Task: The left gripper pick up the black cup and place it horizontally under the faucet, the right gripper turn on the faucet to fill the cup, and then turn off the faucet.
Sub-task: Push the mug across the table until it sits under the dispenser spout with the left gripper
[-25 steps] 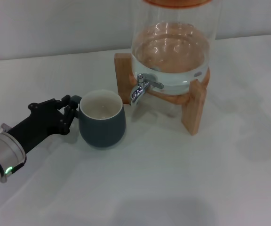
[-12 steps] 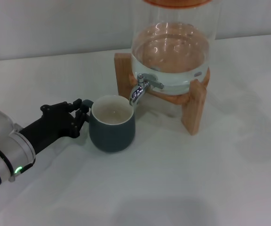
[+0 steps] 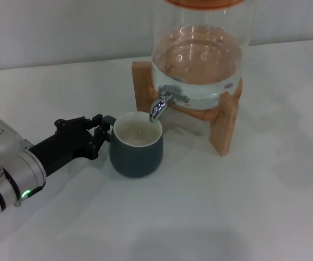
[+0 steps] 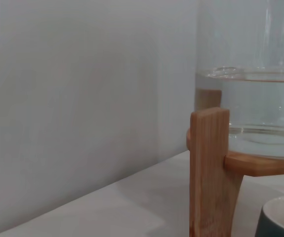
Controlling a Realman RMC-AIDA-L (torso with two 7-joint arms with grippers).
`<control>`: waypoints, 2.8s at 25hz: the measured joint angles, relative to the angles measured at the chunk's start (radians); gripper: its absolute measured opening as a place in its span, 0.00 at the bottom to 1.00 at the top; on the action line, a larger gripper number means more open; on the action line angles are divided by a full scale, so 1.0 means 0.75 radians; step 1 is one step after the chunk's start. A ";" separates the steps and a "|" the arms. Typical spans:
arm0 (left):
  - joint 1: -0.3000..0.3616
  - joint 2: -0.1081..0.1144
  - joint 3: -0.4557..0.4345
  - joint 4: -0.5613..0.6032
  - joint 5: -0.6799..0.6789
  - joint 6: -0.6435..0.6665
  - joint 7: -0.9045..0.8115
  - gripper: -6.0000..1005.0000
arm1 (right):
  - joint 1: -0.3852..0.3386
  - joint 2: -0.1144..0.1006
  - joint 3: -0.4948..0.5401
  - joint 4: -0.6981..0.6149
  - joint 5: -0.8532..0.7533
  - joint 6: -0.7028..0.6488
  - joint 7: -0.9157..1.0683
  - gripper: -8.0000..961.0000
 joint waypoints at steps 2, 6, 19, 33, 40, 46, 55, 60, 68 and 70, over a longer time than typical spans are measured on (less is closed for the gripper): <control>-0.008 0.000 0.000 -0.003 0.005 0.000 -0.002 0.17 | 0.000 0.000 0.000 0.004 0.000 0.000 0.000 0.84; -0.034 0.000 0.002 -0.015 0.033 0.003 -0.007 0.17 | 0.000 0.000 0.000 0.007 0.000 0.000 0.000 0.84; -0.083 0.000 0.002 -0.035 0.099 0.032 -0.072 0.16 | 0.000 0.000 0.000 0.007 0.000 0.006 0.000 0.84; -0.092 0.002 0.003 -0.023 0.126 0.075 -0.143 0.16 | 0.000 0.000 0.000 0.007 0.000 0.006 0.000 0.84; -0.095 0.002 -0.001 -0.022 0.124 0.071 -0.143 0.18 | 0.000 0.000 0.000 0.007 0.000 0.006 0.000 0.84; -0.095 0.002 -0.002 -0.020 0.120 0.065 -0.143 0.25 | 0.000 0.000 0.000 0.009 0.009 0.004 -0.011 0.84; -0.078 0.002 0.002 -0.018 0.134 0.065 -0.140 0.27 | 0.000 0.000 0.000 0.011 0.012 0.004 -0.014 0.84; -0.066 0.002 0.002 -0.025 0.139 0.062 -0.135 0.27 | -0.001 0.000 0.013 0.011 0.014 0.005 -0.014 0.84; -0.012 0.006 0.002 -0.003 0.142 0.022 -0.139 0.28 | -0.004 0.000 0.017 0.011 0.014 0.007 -0.014 0.84; 0.010 0.007 0.002 0.016 0.142 0.001 -0.141 0.28 | -0.004 0.000 0.018 0.011 0.014 0.007 -0.013 0.84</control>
